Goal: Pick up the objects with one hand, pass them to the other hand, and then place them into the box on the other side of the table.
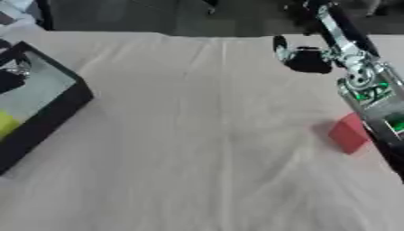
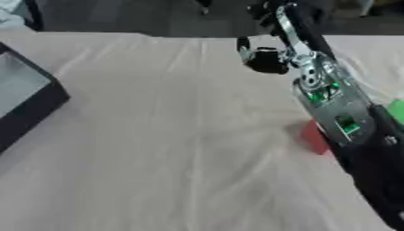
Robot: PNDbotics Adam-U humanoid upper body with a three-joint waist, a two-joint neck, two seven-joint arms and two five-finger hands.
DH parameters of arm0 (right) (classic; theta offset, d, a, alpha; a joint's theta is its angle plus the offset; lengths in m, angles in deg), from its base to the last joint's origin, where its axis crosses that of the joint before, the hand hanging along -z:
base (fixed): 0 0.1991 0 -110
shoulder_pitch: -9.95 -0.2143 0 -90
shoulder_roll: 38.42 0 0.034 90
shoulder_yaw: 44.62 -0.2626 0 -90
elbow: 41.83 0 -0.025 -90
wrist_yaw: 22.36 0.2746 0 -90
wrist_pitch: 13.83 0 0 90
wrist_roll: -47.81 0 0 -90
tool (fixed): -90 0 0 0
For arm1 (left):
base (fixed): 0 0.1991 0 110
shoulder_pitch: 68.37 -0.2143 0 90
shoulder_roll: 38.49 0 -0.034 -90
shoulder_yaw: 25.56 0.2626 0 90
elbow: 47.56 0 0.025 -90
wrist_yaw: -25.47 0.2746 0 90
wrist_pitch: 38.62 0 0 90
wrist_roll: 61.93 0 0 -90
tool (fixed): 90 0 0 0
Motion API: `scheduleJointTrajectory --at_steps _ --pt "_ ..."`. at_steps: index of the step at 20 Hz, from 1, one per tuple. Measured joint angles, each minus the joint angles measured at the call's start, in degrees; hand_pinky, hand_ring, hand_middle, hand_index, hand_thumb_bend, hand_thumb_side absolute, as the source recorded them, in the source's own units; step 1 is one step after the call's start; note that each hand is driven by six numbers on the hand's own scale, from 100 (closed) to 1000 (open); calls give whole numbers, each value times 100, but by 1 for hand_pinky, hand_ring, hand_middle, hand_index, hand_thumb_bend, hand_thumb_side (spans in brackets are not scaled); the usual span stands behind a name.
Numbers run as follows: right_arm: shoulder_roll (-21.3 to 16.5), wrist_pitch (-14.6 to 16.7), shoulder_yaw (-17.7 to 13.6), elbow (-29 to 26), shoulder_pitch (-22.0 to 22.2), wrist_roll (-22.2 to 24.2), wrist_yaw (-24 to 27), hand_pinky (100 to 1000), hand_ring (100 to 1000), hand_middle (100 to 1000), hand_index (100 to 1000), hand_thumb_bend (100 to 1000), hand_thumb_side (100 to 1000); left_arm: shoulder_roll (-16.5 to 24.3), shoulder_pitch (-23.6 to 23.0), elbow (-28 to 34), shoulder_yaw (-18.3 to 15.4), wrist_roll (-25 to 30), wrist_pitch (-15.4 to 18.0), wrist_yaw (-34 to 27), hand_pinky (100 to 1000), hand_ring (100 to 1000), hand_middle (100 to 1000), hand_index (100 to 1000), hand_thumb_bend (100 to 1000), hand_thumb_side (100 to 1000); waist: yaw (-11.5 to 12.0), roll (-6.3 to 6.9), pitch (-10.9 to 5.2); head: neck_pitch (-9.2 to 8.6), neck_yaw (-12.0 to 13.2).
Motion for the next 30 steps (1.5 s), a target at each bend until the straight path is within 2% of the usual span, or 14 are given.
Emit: scheduleJointTrajectory --at_steps 6,12,14,20,26,30 --pt "-718 -39 -33 -28 93 476 342 756 812 802 821 275 100 23 -245 924 -9 155 -62 -582 887 955 771 797 100 558 -38 -39 -2 23 -273" --pt "-1578 391 -16 -112 404 1021 869 840 858 835 845 408 100 181 -519 1679 -8 206 -98 -1125 864 934 737 761 100 544 -53 -43 -2 21 -335" --pt "-1879 577 55 -169 475 1208 1008 874 872 847 853 416 113 236 -578 1845 -8 196 -87 -1275 865 933 733 754 100 541 -53 -59 -1 21 -344" --pt "-2795 1155 195 -384 921 1787 1189 927 892 857 870 417 150 311 -624 1998 -2 150 -108 -1414 865 933 732 751 100 545 -50 -98 14 21 -348" --pt "-3657 1671 -112 -678 1531 2352 1325 958 906 860 872 405 117 311 -610 2016 76 221 -156 -1395 865 934 732 749 100 550 12 -79 75 22 -398" --pt "-3923 1921 -204 -907 1657 2763 1339 968 905 855 875 404 118 310 -584 2011 126 295 -182 -1354 864 933 730 745 100 553 35 -67 80 22 -448"
